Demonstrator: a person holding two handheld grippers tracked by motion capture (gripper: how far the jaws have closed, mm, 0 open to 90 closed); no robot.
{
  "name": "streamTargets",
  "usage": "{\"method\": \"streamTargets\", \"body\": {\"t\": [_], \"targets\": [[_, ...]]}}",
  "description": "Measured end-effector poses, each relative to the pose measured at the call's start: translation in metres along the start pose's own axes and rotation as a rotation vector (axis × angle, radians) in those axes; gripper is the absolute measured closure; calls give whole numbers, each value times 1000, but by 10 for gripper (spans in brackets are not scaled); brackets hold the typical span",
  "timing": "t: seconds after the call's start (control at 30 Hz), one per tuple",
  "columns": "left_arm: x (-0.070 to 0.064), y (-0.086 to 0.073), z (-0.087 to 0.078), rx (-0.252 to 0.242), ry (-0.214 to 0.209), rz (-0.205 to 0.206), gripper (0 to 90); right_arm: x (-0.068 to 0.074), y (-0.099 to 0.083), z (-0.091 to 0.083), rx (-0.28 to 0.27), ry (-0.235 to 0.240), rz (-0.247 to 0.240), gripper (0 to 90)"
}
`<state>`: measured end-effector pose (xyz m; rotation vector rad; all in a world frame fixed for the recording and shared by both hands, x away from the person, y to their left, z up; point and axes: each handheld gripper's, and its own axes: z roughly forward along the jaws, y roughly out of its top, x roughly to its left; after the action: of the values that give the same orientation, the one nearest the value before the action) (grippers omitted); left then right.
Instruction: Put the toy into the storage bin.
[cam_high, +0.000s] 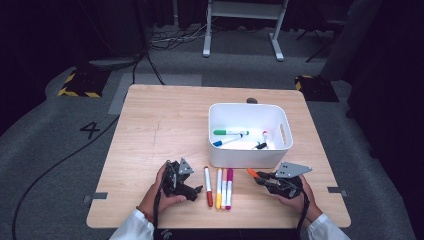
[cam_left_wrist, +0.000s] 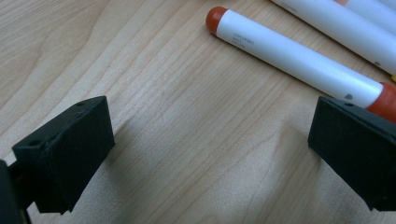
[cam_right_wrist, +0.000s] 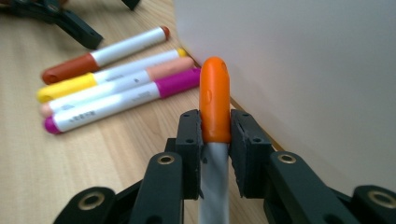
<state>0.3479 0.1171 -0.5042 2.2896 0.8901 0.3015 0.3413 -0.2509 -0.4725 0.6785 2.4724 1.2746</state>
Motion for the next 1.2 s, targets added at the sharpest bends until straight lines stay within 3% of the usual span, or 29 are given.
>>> {"method": "streamTargets", "body": {"t": [0.27, 0.57, 0.77, 0.97, 1.2], "targets": [[0, 0, 0, 0, 0, 0, 4, 7, 17, -25, -68, 21, -37, 747], [0, 0, 0, 0, 0, 0, 4, 13, 45, -61, -126, 11, -79, 747], [0, 0, 0, -1, 0, -1, 4, 8, 68, -79, -114, -1, -118, 747], [0, 0, 0, 0, 0, 0, 4, -1, 93, -99, -149, -11, -142, 747], [0, 0, 0, -1, 1, -1, 3, -18, 123, -108, -155, -38, -159, 747]]}}
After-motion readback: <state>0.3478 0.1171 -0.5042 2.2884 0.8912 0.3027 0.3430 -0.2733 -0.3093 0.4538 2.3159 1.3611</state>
